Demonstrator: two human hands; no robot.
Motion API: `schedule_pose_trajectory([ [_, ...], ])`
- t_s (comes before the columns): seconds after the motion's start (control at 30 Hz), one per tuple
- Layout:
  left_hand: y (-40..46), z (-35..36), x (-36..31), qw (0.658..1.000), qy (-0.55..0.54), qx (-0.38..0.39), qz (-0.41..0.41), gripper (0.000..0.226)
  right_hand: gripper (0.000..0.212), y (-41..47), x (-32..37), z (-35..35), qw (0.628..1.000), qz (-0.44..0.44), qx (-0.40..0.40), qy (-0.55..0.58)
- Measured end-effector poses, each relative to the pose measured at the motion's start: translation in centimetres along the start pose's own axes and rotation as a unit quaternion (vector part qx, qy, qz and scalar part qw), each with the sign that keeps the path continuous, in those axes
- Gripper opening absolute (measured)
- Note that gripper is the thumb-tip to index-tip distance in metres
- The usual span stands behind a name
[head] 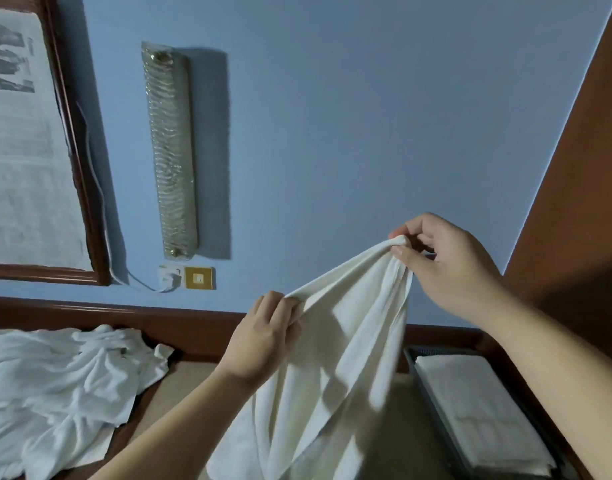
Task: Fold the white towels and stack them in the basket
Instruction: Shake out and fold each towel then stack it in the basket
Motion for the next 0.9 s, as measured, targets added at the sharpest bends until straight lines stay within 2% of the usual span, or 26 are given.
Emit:
schedule_pose_trajectory([
  [0.07, -3.3, 0.5, -0.1, 1.000, 0.002, 0.010, 0.029, 0.017, 0.013, -2.7, -1.2, 1.2, 1.000, -0.009, -0.002, 0.008],
  [0.17, -7.6, 1.6, 0.1, 1.000, -0.016, 0.024, -0.006, 0.021, 0.019, -5.4, -2.7, 3.4, 1.000, 0.001, -0.011, 0.015],
  [0.27, -11.0, 2.5, 0.8, 0.990, -0.053, 0.065, -0.116, 0.026, 0.020, -6.7, -3.3, 4.8, 0.999, 0.019, -0.004, 0.028],
  [0.4, -14.5, 3.5, 3.1, 0.951, -0.160, 0.103, -0.246, 0.027, 0.012, -7.9, -3.5, 6.1, 0.999, 0.029, 0.019, -0.013],
  [0.53, -17.0, 3.0, 4.9, 0.929, -0.148, 0.112, -0.321, 0.045, 0.009, -9.1, -3.3, 7.0, 0.999, 0.038, 0.000, -0.011],
  [0.6, -17.2, 2.2, 5.1, 0.930, -0.140, 0.107, -0.322, 0.040, 0.011, -9.3, -3.8, 7.0, 0.998, 0.056, -0.004, 0.000],
  [0.73, -16.1, 0.5, 6.1, 0.961, -0.104, 0.094, -0.237, 0.029, 0.015, -9.4, -5.3, 6.4, 0.995, 0.100, 0.012, 0.007],
  [0.83, -14.9, -0.3, 7.1, 0.959, -0.111, 0.126, -0.228, 0.031, 0.027, -9.5, -6.1, 6.1, 0.980, 0.168, 0.096, -0.047],
  [0.9, -14.3, -0.3, 7.4, 0.942, -0.153, 0.192, -0.231, 0.039, 0.026, -9.8, -6.3, 6.3, 0.957, 0.190, 0.188, -0.117],
])
Point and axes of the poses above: each hand's wrist, its own y-axis towards the middle knuckle, its own z-axis out of the palm, x = y × z, the point moved 4 cm from there along y, towards the middle knuckle, and after that the axes turned 2 degrees about y, right-handed, at the moved point
